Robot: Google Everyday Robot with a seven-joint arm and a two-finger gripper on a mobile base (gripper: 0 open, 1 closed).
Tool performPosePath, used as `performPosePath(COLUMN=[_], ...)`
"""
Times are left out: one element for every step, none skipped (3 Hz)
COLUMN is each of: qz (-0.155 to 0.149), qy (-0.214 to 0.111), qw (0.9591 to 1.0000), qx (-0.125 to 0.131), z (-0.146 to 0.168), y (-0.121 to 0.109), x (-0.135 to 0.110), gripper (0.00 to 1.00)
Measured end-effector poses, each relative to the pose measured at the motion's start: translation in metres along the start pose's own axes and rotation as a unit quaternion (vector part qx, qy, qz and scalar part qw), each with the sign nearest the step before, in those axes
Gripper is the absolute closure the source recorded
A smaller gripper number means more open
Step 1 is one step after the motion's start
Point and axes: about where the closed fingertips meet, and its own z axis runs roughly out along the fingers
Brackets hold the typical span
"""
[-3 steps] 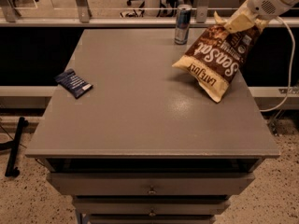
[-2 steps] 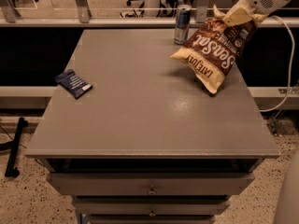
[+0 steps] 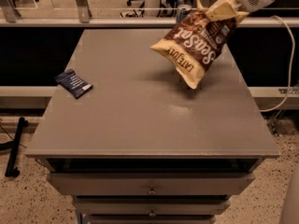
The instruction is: Move brown chip bag near rxbar blueberry
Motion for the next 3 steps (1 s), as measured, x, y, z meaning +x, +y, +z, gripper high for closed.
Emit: performPosePath(qz=[-0.010,-0.028,-0.050], qy=[-0.030,-0.042,-0.056], qw=[0.9991,0.9973,0.9935], qx=[-0.028,-0.053,-0.086], z=[0.016,0.036,0.056], y=[0.031,0.063,0.092], x=[-0.024,-0.037,-0.049], gripper=[1.00,1.00,1.00])
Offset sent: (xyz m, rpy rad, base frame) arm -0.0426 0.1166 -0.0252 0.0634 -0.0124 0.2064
